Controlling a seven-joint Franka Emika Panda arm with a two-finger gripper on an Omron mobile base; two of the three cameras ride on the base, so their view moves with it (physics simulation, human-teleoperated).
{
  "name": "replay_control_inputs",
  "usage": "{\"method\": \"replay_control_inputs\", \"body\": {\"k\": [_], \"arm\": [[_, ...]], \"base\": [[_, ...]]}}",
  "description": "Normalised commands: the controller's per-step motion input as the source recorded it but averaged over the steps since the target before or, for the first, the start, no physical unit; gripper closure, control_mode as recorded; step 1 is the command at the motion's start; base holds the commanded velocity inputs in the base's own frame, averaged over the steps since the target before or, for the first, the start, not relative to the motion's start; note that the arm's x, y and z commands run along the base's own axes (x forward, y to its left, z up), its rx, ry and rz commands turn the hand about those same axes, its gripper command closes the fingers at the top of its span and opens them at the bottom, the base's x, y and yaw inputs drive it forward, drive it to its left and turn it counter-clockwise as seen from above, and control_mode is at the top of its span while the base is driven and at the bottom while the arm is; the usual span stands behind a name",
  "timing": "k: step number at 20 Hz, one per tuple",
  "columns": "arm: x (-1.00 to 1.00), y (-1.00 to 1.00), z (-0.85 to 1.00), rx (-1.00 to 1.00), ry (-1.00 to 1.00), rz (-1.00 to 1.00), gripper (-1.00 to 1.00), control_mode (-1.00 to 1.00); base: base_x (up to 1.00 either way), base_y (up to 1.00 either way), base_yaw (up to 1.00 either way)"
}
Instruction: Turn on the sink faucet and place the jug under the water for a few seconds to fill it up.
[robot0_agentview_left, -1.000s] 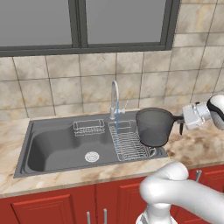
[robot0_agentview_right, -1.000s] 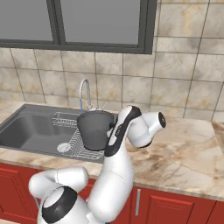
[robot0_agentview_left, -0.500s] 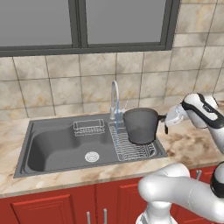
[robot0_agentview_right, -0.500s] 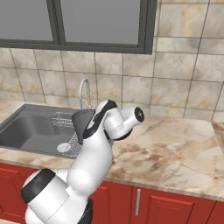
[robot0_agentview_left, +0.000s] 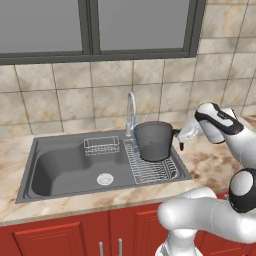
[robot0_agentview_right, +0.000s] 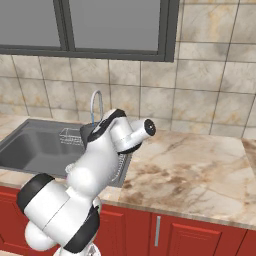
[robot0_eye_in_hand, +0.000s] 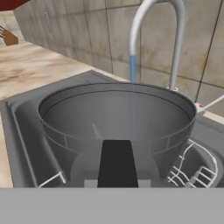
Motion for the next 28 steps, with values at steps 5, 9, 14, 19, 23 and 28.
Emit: {"method": "replay_control_inputs", "body": {"k": [5, 9, 14, 19, 23, 28], "arm": [[0.28, 0.26, 0.00, 0.00, 0.01, -0.02, 1.00, -1.00], [0.29, 0.18, 0.00, 0.00, 0.00, -0.01, 1.00, -1.00], [0.26, 0.20, 0.00, 0.00, 0.02, 0.00, 1.00, -1.00], [0.27, 0.19, 0.00, 0.00, 0.03, 0.00, 1.00, -1.00], [0.18, 0.14, 0.00, 0.00, 0.00, 0.00, 1.00, -1.00], [0.04, 0.02, 0.00, 0.00, 0.00, 0.00, 1.00, -1.00]], "base": [[0.00, 0.00, 0.00], [0.00, 0.00, 0.00], [0.00, 0.00, 0.00], [0.00, 0.00, 0.00], [0.00, 0.00, 0.00], [0.00, 0.00, 0.00]]}}
